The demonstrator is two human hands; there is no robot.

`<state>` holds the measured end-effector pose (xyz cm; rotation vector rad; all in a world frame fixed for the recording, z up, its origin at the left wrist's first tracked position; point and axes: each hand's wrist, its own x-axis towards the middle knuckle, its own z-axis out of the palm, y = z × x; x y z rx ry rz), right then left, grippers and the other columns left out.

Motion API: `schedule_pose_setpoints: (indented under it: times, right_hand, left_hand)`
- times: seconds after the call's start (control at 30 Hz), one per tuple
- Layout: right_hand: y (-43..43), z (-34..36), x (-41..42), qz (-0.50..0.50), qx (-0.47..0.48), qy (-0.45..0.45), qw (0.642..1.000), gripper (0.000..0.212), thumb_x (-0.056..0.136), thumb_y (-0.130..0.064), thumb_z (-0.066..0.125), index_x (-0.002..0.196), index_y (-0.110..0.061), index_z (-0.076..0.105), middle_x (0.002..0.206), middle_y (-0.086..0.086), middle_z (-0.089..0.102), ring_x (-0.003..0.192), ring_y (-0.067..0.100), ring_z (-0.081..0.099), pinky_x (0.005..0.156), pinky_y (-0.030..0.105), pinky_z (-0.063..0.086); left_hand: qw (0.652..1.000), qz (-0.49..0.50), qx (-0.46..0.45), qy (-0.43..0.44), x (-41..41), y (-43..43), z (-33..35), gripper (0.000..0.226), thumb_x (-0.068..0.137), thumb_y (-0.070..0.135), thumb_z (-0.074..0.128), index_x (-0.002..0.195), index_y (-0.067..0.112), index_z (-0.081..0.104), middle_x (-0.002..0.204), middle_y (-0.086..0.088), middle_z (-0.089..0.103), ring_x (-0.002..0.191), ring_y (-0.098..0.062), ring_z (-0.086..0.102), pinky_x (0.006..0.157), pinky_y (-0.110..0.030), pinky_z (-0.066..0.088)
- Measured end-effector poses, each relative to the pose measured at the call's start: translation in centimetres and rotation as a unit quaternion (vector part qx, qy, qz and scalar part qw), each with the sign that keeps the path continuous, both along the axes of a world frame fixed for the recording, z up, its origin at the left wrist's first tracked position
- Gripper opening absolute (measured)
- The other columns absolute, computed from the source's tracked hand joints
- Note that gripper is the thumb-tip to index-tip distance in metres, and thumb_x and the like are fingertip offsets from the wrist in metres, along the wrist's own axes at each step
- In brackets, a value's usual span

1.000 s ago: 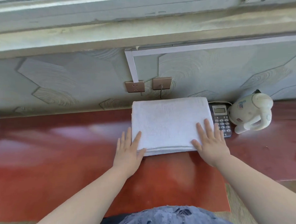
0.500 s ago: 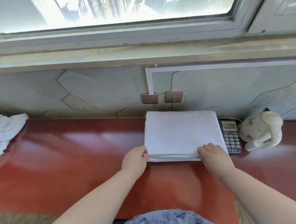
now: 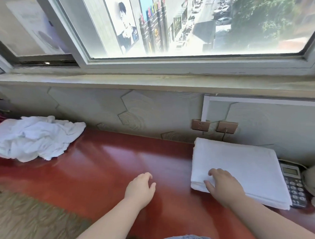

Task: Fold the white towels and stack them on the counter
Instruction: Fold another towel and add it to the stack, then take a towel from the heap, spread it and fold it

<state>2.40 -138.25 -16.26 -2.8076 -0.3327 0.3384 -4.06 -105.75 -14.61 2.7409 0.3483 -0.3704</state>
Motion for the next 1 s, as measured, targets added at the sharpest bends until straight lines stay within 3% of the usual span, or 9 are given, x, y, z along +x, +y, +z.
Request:
schedule_pose_setpoints:
  times: [0.13,0.23,0.4,0.7,1.0]
  right_hand:
    - [7.8,2.1,1.7,0.04,-0.01,0.02,0.999,0.038,0.097,-0.057,0.047,0.121,-0.029,0.057,0.115,-0.005,0.064,0.107,0.018,0.062,0.079,0.031,0.045]
    - [13.6,4.0,1.7,0.063,-0.015,-0.003,0.998,0.04,0.096,-0.059,0.046,0.123,-0.03,0.057,0.115,-0.007,0.063,0.105,0.017,0.063,0.077,0.03,0.045]
    - [24.9,6.6,1.0,0.097,-0.011,-0.029,0.995,0.043,0.097,-0.058,0.046,0.125,-0.028,0.056,0.116,-0.005,0.065,0.107,0.02,0.062,0.081,0.033,0.049]
    - [46.8,7.7,-2.7,0.148,0.033,-0.024,0.988,0.039,0.096,-0.054,0.051,0.122,-0.025,0.059,0.114,-0.002,0.067,0.105,0.021,0.064,0.084,0.033,0.051]
    - [58.3,7.0,-5.4,0.166,0.041,0.013,0.985,0.041,0.097,-0.056,0.05,0.127,-0.028,0.056,0.114,-0.007,0.065,0.104,0.018,0.063,0.081,0.032,0.049]
  left_hand:
    - [0.997,0.057,-0.04,-0.025,-0.9,6.8,1.7,0.003,0.095,0.034,0.058,0.098,0.033,0.058,0.095,0.012,0.064,0.096,-0.013,0.06,0.087,-0.029,0.048]
    - [0.993,0.091,-0.065,-0.046,-2.0,12.3,3.3,0.003,0.094,0.034,0.061,0.092,0.034,0.059,0.088,0.012,0.065,0.091,-0.011,0.06,0.082,-0.027,0.048]
    - [0.983,0.137,-0.104,-0.07,-5.1,22.6,5.3,0.005,0.091,0.039,0.063,0.093,0.034,0.063,0.09,0.013,0.067,0.089,-0.009,0.062,0.082,-0.028,0.051]
    - [0.969,0.207,-0.072,-0.116,-13.7,41.6,7.9,0.012,0.094,0.042,0.059,0.103,0.036,0.064,0.093,0.019,0.064,0.09,-0.007,0.062,0.082,-0.03,0.053]
    - [0.957,0.261,-0.064,-0.112,-17.9,51.3,8.6,0.016,0.096,0.045,0.054,0.109,0.039,0.061,0.1,0.02,0.064,0.097,-0.003,0.06,0.085,-0.032,0.054]
